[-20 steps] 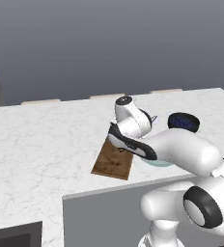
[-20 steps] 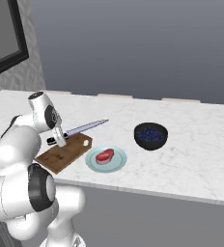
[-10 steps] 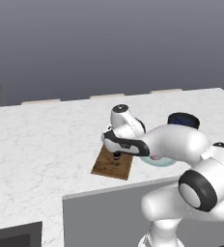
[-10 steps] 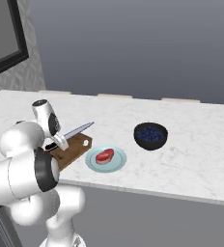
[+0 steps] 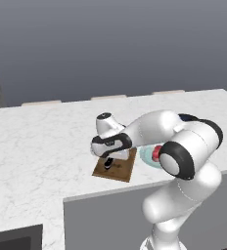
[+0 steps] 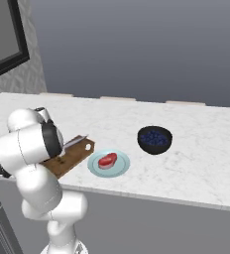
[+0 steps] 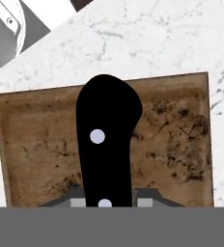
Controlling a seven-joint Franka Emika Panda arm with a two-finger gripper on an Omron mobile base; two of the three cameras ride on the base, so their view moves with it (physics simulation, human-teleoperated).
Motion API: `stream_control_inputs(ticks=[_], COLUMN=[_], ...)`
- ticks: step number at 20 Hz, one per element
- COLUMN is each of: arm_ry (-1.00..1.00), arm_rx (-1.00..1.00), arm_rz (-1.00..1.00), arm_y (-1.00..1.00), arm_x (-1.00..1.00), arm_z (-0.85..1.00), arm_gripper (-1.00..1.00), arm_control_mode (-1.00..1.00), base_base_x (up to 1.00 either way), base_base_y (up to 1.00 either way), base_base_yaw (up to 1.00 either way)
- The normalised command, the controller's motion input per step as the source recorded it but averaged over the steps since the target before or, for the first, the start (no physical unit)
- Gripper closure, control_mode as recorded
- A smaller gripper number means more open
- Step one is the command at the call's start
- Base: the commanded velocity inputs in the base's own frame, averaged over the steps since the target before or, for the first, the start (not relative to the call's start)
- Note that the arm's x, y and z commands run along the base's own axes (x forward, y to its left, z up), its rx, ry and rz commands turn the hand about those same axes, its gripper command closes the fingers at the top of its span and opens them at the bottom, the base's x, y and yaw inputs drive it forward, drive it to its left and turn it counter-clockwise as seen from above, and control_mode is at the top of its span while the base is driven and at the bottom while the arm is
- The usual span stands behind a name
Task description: Pick up the knife from the drawer and place it on the cutting board. Then place the meat from the plate to the cutting board.
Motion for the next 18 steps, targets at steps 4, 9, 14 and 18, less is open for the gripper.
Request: stream_control_inputs(ticks=[4,9,14,18], arm_ry=[0.1,0.0,0.0,0.0], arm_rx=[-0.01,0.0,0.07,0.06], arm_rz=[0.1,0.0,-0.01,-0.05], arm_y=[0.03,0.0,-0.38,-0.91], arm_x=[0.01,0.13,0.0,-0.09], arm_z=[-0.47,-0.08,0.35,0.83], arm_gripper=[-1.0,-1.0,-1.0,-1.0], arm_control_mode=[-1.0,-1.0,-1.0,-1.0], base_base_x=[0.0,0.0,0.0,0.0], base_base_y=[0.0,0.0,0.0,0.0], base_base_yaw=[0.0,0.0,0.0,0.0])
